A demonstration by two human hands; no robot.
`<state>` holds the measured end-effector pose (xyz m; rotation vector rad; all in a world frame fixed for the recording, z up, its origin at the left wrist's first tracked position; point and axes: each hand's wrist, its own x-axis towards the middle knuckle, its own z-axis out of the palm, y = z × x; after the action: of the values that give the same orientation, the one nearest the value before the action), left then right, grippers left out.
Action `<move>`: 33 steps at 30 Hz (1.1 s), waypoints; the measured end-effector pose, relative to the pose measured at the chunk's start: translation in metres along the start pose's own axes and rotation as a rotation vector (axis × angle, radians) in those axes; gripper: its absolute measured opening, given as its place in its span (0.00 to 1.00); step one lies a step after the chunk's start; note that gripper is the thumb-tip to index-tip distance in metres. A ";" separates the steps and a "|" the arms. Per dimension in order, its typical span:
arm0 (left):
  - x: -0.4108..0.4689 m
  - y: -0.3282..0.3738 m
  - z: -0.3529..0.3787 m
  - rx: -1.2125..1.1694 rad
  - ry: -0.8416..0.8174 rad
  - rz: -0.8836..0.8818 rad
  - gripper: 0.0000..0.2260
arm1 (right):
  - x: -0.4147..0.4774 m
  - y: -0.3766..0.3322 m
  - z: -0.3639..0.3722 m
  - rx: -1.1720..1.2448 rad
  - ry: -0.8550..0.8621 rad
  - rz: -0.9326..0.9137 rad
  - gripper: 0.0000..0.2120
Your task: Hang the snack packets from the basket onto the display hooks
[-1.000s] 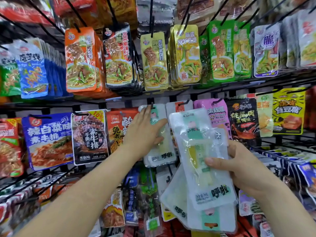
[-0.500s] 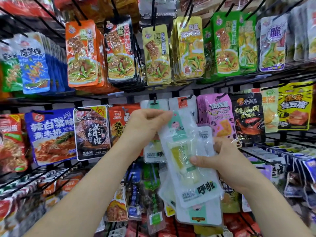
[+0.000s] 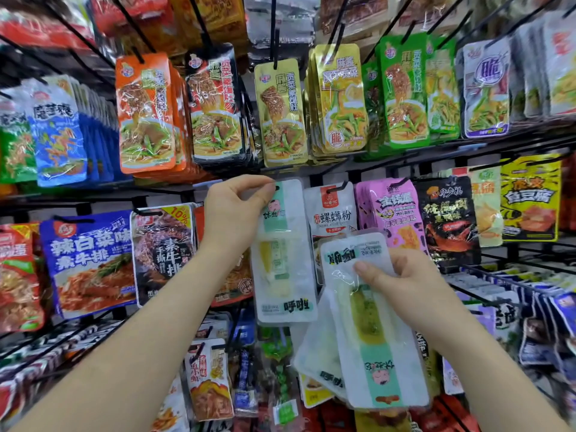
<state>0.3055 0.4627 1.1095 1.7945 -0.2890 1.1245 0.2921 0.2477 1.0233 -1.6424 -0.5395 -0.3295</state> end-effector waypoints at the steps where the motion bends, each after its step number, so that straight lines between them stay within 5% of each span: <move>1: 0.000 0.000 0.000 -0.008 -0.014 0.010 0.07 | 0.000 0.000 0.000 0.003 0.013 -0.008 0.08; 13: -0.004 -0.020 0.001 0.186 0.011 0.273 0.07 | 0.003 -0.009 -0.005 0.144 0.064 -0.075 0.05; 26: -0.006 -0.010 0.009 -0.056 0.145 0.205 0.06 | 0.002 -0.009 -0.012 0.184 -0.040 -0.055 0.08; 33: 0.008 -0.024 0.009 0.106 0.113 0.209 0.05 | 0.000 -0.010 -0.012 0.180 -0.056 -0.028 0.09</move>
<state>0.3300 0.4698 1.1007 1.8162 -0.3622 1.4065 0.2883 0.2365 1.0334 -1.4748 -0.6170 -0.2488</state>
